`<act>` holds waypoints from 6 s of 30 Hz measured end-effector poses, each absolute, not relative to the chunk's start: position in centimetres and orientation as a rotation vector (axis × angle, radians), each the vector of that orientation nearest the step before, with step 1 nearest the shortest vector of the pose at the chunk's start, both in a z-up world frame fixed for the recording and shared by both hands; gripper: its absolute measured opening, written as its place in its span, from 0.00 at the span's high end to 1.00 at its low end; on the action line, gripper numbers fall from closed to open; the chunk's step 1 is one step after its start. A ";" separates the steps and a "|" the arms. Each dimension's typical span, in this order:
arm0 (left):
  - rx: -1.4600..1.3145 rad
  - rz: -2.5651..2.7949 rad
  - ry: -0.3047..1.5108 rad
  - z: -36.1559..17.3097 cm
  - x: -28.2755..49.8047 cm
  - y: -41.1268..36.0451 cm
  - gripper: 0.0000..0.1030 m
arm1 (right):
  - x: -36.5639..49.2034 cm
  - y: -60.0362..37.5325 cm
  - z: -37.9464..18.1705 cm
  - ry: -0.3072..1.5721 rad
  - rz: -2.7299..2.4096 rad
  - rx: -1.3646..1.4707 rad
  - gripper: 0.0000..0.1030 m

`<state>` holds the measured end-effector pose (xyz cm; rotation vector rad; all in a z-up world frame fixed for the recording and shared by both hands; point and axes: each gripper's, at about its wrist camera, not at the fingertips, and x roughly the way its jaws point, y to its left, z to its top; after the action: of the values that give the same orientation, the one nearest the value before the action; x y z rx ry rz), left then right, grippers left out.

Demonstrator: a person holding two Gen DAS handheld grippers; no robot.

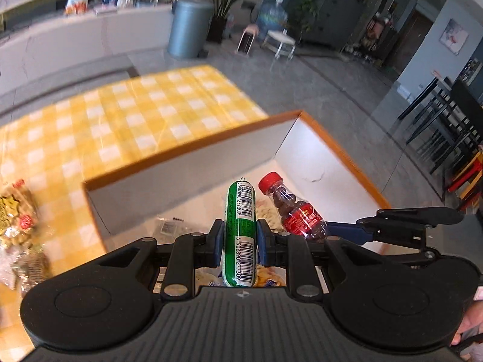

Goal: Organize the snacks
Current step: 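Carry the sausage stick and cola bottle over the orange box, then lower both items into the box and open both grippers, then withdraw both tools from the box back toward the snack pile, then grasp the fruit-chip bag with the left gripper while the right gripper approaches the brown snack pack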

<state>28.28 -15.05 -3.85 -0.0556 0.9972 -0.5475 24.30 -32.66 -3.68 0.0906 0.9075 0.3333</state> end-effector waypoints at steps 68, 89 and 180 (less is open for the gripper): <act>-0.049 -0.544 1.059 -3.1 28.0 -13.4 0.70 | 29.2 -30.2 -5.6 1.172 0.315 0.090 0.61; -0.102 -0.315 0.690 0.6 14.7 -5.6 0.68 | 15.7 -24.2 0.7 0.726 0.293 0.055 0.57; -0.005 -0.060 0.799 -10.3 22.4 12.7 0.21 | 29.2 -4.3 -13.7 0.934 0.401 0.069 0.40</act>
<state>22.41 12.72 -10.29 -0.0051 0.7995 -0.0596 29.20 -4.28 -13.72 0.0694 0.9345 0.4011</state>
